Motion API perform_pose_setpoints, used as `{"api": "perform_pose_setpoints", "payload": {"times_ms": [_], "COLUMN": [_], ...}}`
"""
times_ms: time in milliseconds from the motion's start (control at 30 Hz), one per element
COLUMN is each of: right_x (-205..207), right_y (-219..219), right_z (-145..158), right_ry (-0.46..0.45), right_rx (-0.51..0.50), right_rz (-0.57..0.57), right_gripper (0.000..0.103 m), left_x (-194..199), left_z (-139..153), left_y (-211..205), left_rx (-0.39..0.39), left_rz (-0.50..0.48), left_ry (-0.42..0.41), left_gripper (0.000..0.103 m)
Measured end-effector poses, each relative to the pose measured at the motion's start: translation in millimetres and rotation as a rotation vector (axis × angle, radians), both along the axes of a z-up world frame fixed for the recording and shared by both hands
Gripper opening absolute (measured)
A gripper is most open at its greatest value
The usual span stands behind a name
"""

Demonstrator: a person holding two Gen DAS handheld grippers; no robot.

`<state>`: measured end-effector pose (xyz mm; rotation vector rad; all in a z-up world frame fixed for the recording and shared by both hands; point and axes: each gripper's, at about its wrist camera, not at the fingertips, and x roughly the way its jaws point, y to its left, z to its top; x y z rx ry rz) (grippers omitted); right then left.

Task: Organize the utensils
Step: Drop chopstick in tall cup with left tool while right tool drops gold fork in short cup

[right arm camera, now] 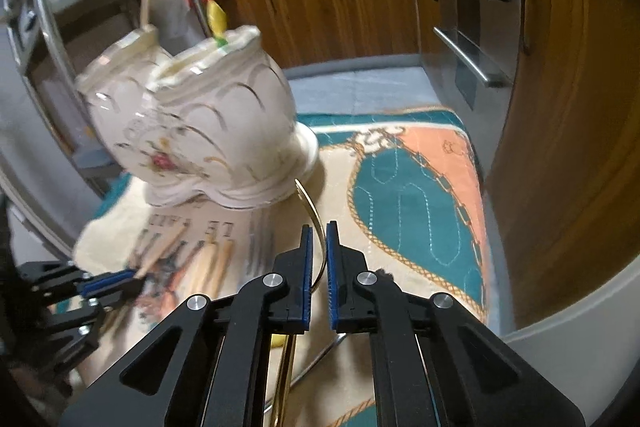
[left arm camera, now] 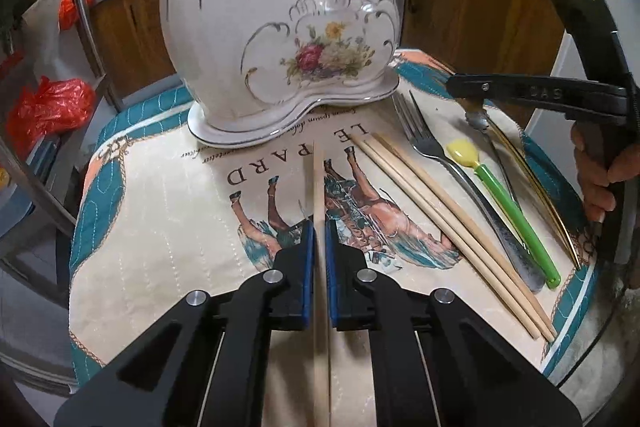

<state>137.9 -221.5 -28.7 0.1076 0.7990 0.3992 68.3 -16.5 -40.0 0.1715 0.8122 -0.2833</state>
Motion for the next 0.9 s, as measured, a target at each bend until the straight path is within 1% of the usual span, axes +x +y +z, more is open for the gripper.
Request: {"api": "perform_pose_setpoints", "payload": {"times_ms": [200,300,467,567,633,733,800,900], "right_x": [-29.8,-46.0,-68.9,-81.8,-87.7,-89.0,-86.5,-77.3], "right_y": [-12.2,-16.3,-17.1,-12.8,-8.0,-2.6,0.3,4.3], "right_z": [31.8,49.4,77.3,91.9,103.5,116.7,124.9,139.5], "right_ry": [-0.128,-0.203,-0.346,-0.455,-0.547,-0.626,-0.649,-0.667], "right_rx": [0.084,0.104,0.111,0.117,0.106,0.112,0.112,0.124], "right_rz": [0.03,0.036,0.03,0.013,-0.013,-0.032,-0.03,-0.027], "right_gripper": [0.006,0.006,0.006,0.006,0.006,0.006,0.006,0.006], "left_x": [-8.3,-13.8,-28.2,-35.0,-37.6,-42.6,-42.4,-35.9], "left_z": [8.8,17.7,39.2,55.1,66.5,81.2,93.0,115.9], "left_y": [7.1,9.7,15.1,19.2,23.7,27.1,30.8,35.3], "left_rx": [-0.044,-0.073,-0.121,-0.141,-0.168,-0.199,-0.212,-0.252], "left_rz": [-0.026,-0.042,-0.062,-0.057,-0.05,-0.051,-0.052,-0.047], "left_ry": [-0.07,-0.115,-0.239,-0.331,-0.391,-0.456,-0.507,-0.561], "left_gripper": [0.006,0.006,0.006,0.006,0.006,0.006,0.006,0.006]}}
